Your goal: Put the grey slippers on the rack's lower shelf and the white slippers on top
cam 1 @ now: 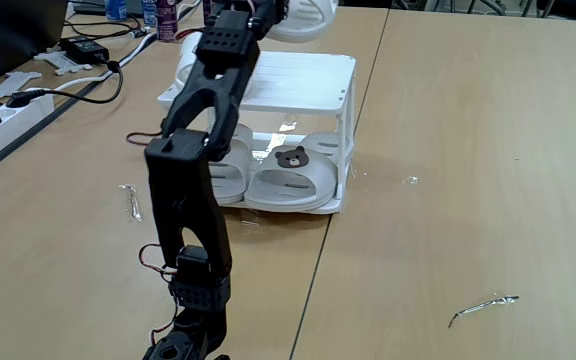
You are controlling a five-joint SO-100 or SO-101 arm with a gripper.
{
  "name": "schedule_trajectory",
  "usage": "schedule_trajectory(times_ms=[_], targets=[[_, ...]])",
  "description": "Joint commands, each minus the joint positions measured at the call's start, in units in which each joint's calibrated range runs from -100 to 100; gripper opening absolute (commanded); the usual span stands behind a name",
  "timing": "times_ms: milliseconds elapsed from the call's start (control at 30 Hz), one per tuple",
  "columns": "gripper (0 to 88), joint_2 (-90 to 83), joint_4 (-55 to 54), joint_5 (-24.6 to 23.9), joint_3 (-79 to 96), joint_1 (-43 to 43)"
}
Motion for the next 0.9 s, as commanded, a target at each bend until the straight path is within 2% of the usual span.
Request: schedule_trajectory(times_ms=[0,167,333,667,800,867], targets=[[0.7,8.0,-0.7,0.4,-14.5,-1.4],[0.7,22.1,-0.7,0.4,-27.6,-2.0],[0.7,31.1,-0.8,0.4,-31.5,-2.0],[2.0,40.0,-0.8,0.4,-39.1,-3.6],[21.8,40.0,-0.8,0.4,-38.8,-3.5],[27.8,39.4,-0.8,0.4,-38.4,-3.7]])
